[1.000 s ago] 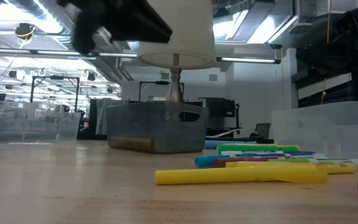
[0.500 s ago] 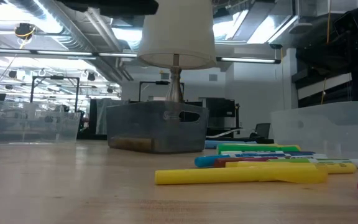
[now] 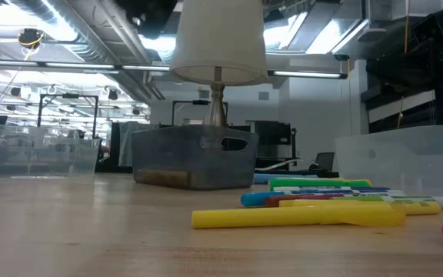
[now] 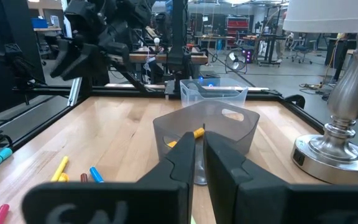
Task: Pick & Place Markers
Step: Put the bottom yellow pen into the left transparent bin
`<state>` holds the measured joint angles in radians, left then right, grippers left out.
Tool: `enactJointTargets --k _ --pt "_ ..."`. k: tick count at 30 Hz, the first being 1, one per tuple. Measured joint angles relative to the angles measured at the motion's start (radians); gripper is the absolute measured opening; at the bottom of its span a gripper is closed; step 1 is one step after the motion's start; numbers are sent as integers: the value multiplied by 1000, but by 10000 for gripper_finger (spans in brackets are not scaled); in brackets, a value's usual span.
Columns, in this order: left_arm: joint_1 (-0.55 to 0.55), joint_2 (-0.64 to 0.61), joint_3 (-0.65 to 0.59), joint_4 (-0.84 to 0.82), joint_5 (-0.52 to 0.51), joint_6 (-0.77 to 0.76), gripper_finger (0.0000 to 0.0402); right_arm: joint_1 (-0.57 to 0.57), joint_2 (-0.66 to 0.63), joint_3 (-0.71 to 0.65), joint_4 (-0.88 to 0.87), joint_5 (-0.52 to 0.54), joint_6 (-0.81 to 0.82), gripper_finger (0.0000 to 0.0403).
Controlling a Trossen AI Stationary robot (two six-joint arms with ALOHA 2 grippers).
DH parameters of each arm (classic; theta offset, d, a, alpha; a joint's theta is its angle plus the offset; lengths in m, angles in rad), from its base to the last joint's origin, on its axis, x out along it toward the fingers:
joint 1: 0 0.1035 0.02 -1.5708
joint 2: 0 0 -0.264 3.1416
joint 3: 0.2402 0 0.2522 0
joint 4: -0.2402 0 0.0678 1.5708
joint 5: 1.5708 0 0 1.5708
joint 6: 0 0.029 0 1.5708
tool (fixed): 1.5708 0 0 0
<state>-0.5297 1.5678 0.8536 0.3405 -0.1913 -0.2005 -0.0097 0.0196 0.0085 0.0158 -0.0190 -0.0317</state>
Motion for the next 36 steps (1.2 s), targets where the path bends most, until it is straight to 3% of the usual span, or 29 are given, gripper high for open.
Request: enactJointTargets --k 5,12,18,26,36 --pt "-7 49 0 120 -2 -24 139 0 0 0 0 0 0 35" --pt "-5 133 5 166 -91 -77 162 0 0 0 0 0 0 35" --pt "2 230 45 155 -181 -93 163 0 0 0 0 0 0 35" --pt "-1 371 131 156 -202 -44 161 0 0 0 0 0 0 35" --pt "-27 435 149 157 -204 -104 153 0 0 0 0 0 0 35"
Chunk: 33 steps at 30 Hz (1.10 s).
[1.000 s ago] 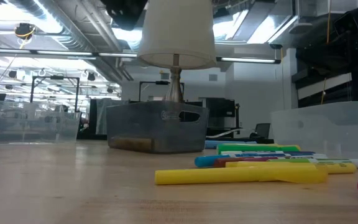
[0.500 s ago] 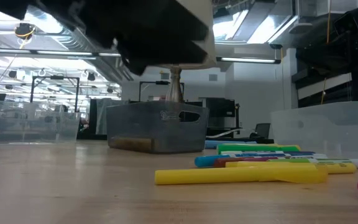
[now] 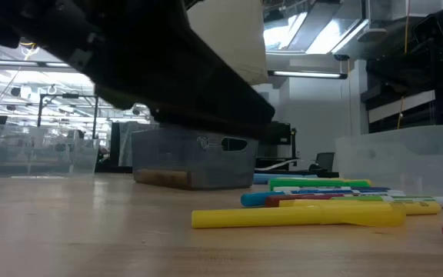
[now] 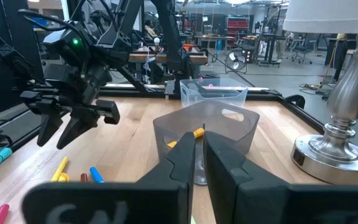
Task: Pick & Place Markers
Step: Put the bottom yellow pen into the left transparent bin
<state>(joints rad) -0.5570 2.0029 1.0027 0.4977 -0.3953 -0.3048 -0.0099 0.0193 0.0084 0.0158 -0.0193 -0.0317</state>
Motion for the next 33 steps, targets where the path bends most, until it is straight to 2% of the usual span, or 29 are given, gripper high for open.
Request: enactJointTargets --k 12,17,33 --pt "22 9 -8 -66 53 -130 147 0 0 0 0 0 0 35" --pt "51 10 -14 -26 136 -185 144 0 0 0 0 0 0 35" --pt "58 10 -14 1 186 -185 143 0 0 0 0 0 0 35"
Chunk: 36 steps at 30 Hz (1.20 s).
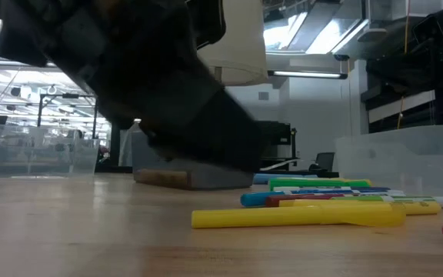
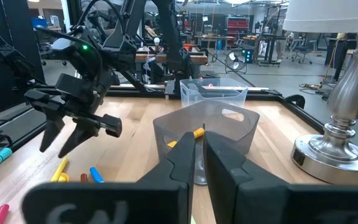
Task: Pick & Place Markers
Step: Put the bottom yellow pen into the left transparent bin
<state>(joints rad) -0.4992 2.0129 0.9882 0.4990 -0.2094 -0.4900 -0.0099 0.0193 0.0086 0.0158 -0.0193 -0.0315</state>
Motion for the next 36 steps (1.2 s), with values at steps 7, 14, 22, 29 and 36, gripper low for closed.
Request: enactJointTargets --k 7,14,22,29,36 --pt "34 -5 0 58 160 -60 143 0 0 0 0 0 0 35" --pt "33 -5 0 40 159 -73 143 0 0 0 0 0 0 35" --pt "-10 -5 0 -113 9 16 143 0 0 0 0 0 0 35" --pt "-60 -5 0 -136 -78 32 143 0 0 0 0 0 0 35" --pt "-83 51 0 -81 -169 87 143 0 0 0 0 0 0 35"
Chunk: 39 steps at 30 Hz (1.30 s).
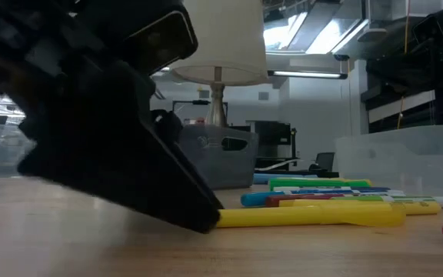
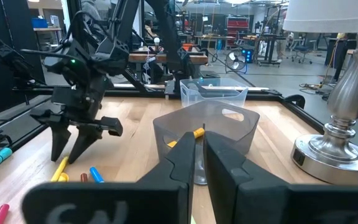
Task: Pick & Place Markers
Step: Put the bottom yellow pen into the left transparent bin
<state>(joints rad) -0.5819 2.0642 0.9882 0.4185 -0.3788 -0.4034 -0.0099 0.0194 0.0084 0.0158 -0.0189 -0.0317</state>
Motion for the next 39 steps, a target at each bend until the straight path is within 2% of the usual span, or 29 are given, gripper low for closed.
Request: enactJointTargets --k 5,13,23,31,39 --pt "0 70 4 114 -34 12 143 0 0 0 0 0 0 35" --pt "-38 89 7 101 -159 23 133 0 0 0 0 0 0 35" --pt "-45 88 7 70 -211 -11 24 0 0 0 0 0 0 35" --pt "-51 87 5 81 -213 -47 26 0 0 0 0 0 0 35" --pt "-52 47 -2 73 -205 19 23 0 0 0 0 0 0 35"
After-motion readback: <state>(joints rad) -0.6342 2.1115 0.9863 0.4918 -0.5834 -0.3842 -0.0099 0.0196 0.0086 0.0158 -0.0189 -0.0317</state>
